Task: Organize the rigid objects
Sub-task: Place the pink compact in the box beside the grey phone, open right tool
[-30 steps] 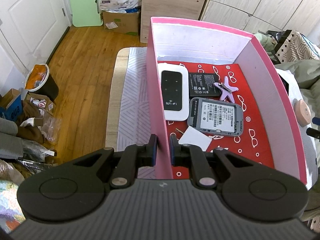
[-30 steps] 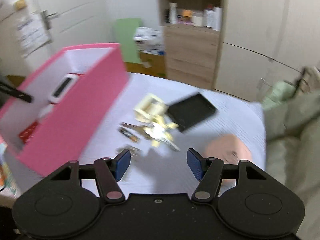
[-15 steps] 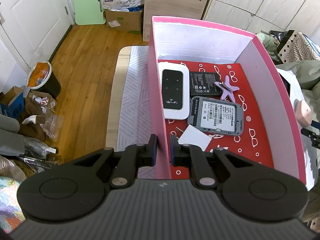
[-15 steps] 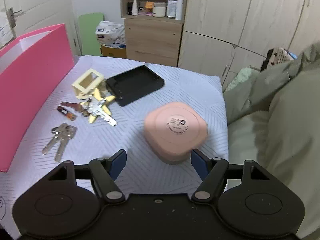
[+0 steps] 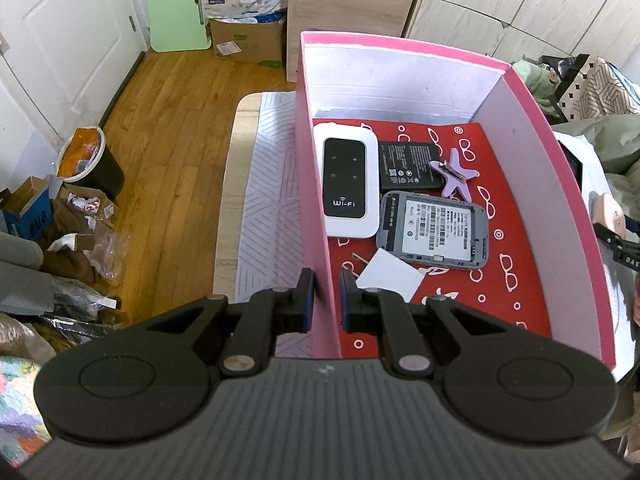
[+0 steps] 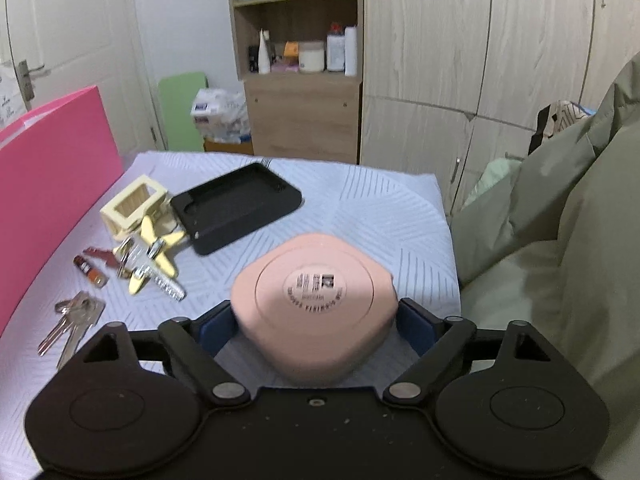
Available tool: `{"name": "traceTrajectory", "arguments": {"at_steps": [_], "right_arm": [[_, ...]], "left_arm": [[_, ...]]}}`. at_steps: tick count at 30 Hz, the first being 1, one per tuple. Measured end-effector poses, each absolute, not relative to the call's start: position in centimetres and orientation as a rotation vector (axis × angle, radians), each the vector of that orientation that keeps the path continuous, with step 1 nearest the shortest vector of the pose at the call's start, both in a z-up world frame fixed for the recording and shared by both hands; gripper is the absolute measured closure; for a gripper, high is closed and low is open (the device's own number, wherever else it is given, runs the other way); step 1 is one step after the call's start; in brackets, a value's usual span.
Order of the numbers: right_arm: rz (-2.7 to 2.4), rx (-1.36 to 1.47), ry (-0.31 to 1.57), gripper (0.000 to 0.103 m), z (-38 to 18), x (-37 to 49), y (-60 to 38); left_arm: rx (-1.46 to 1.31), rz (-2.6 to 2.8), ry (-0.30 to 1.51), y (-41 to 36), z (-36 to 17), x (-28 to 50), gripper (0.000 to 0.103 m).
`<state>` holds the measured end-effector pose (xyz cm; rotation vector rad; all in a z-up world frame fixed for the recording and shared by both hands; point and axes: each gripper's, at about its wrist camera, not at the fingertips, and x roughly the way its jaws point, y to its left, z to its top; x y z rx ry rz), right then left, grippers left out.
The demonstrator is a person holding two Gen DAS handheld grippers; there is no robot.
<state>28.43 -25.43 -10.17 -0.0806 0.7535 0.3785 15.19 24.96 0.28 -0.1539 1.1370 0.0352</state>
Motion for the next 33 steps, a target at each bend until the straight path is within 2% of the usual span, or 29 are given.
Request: {"name": "traceTrajectory", "arguments": {"at_steps": [3, 13, 26, 30, 33], "right_arm": [[0.374, -0.077, 0.728, 0.016, -10.3, 28.5, -25.2], [0.332, -0.124, 0.666, 0.016, -8.5, 26.8, -23.7], [0.786, -0.180, 0.435, 0.016, 3.1, 22.1, -14.4], [0.971, -0.147, 0.491, 0.016, 5.1, 22.7, -10.7], [1.145, -0.048, 0.665, 0.016, 5.2, 23.9, -8.0]], "left_arm": [[-0.159, 0.033, 1.137, 25.0, 0.2, 15.2, 0.091], [-0.162, 0.026, 1.136, 25.0, 0.2, 15.2, 0.091], [-0.180, 0.015, 1.128, 25.5, 0.4, 14.8, 0.091], [-0.169, 0.019, 1.126, 25.2, 0.4, 14.8, 0.091], [-0.167, 0.012, 1.128, 25.2, 0.4, 14.8, 0.091]]}}
